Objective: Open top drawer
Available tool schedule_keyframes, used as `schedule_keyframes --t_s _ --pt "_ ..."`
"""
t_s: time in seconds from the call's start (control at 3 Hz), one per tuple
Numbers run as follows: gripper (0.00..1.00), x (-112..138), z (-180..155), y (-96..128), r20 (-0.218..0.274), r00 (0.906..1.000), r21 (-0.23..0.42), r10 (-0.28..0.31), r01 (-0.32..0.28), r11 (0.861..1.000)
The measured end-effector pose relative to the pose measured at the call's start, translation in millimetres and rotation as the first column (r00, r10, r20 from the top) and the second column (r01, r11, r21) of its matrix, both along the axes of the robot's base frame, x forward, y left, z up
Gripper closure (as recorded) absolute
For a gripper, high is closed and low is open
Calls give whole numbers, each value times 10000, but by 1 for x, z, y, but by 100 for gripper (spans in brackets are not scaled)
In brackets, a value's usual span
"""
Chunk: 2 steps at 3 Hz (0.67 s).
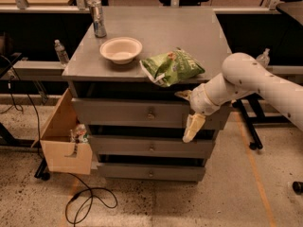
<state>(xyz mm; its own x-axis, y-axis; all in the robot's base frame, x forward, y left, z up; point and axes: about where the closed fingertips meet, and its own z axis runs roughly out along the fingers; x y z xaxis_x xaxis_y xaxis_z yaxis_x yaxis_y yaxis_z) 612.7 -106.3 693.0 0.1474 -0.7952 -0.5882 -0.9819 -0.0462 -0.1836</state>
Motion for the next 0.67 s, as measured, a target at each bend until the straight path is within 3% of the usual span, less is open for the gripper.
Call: schedule_keyframes --t_s 0.67 --pt "0 12 -20 -2 66 9990 -328 -442 444 9985"
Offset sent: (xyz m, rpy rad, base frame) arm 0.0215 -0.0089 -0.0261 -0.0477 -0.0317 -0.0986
